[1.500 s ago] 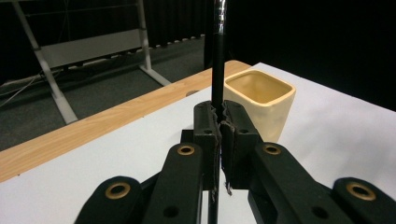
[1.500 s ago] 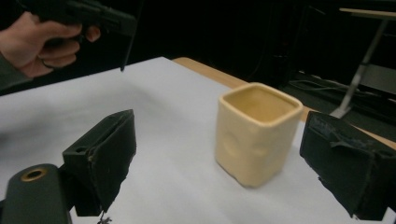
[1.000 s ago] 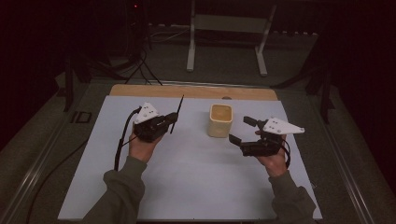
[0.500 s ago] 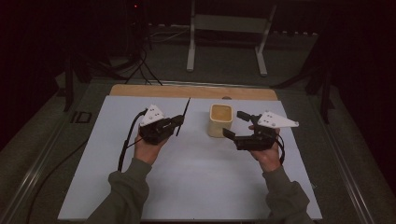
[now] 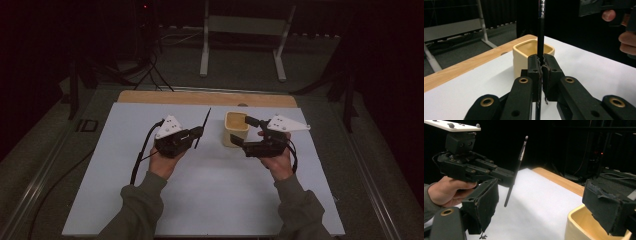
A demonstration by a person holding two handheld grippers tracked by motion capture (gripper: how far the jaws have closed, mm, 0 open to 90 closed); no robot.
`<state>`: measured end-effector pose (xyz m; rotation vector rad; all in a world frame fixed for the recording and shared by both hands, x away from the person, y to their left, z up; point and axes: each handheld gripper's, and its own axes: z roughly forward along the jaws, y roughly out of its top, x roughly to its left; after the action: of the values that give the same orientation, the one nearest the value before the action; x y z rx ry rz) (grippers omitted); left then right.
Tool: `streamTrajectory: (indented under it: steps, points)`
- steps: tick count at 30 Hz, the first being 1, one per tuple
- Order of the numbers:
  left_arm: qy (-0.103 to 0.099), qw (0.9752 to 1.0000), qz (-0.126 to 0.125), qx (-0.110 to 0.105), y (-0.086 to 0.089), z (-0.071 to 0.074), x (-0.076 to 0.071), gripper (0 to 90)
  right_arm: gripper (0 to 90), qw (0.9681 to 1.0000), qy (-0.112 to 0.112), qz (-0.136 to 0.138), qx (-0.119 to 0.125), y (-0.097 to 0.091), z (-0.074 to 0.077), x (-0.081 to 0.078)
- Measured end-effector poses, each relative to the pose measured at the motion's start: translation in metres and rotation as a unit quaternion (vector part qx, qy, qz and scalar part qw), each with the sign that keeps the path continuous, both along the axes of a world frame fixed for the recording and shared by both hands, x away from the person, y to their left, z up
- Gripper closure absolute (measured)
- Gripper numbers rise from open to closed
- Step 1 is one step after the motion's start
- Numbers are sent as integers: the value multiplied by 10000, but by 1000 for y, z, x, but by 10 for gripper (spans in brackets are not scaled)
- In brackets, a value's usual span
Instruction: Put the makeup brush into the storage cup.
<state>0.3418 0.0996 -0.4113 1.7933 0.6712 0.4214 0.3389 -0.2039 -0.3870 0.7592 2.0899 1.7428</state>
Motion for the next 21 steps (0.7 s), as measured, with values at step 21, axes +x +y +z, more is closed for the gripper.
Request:
streamTrajectory:
  steps: [21]
  points:
    - [-98, 9992, -381, -45, -17, 0, -10, 863, 173, 9997, 156, 192, 27, 13, 3, 7]
